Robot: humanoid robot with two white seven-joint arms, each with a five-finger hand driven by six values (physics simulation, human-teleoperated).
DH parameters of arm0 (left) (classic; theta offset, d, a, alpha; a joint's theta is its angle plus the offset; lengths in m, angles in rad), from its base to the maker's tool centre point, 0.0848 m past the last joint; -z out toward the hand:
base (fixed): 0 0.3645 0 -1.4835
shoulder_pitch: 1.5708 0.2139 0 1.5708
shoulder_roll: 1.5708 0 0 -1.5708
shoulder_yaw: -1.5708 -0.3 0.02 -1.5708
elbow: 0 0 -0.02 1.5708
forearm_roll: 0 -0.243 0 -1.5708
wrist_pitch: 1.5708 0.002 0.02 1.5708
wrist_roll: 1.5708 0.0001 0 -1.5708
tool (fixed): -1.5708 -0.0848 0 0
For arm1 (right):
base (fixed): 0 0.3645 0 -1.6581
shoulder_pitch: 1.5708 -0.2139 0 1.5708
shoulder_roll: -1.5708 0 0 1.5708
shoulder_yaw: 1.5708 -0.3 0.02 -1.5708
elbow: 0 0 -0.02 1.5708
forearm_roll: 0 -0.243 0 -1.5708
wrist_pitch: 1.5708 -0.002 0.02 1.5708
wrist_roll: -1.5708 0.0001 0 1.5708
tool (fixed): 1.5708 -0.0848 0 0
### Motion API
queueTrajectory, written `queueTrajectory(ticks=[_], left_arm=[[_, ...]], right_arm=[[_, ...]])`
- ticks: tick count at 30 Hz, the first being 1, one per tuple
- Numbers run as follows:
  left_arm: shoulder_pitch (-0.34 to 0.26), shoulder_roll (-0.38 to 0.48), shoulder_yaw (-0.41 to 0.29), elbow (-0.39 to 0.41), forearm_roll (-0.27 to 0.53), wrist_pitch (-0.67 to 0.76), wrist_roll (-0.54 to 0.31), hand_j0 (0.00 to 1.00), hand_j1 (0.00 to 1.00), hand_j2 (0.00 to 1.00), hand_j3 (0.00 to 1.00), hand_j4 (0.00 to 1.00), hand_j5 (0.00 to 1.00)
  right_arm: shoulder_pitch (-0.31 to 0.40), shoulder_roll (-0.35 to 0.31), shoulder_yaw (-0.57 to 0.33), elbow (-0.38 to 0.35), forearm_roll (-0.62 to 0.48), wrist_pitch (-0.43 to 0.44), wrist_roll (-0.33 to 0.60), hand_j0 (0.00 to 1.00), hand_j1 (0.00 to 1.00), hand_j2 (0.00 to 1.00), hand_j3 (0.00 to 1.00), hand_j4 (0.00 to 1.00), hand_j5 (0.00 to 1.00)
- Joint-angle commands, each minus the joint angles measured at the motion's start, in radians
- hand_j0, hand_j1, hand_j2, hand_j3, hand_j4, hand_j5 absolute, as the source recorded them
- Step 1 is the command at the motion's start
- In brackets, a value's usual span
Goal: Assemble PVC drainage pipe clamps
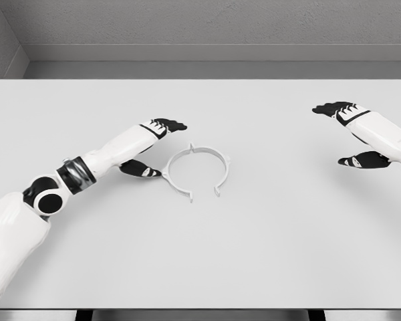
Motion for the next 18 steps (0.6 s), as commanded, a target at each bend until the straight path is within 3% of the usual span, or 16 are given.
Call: queueTrajectory(ticks=[1, 18], left_arm=[[0.0, -0.008, 0.0, 0.0, 0.007, 0.001, 0.0, 1.0, 1.0, 1.0, 1.0, 1.0, 1.0], [0.0, -0.006, 0.006, 0.0, 0.01, 0.001, 0.0, 1.0, 1.0, 1.0, 1.0, 1.0, 1.0]], right_arm=[[0.0, -0.001, 0.0, -0.001, -0.007, 0.003, -0.001, 1.0, 1.0, 1.0, 1.0, 1.0, 1.0], [0.0, -0.001, 0.0, -0.001, -0.007, 0.003, 0.001, 1.0, 1.0, 1.0, 1.0, 1.0, 1.0]])
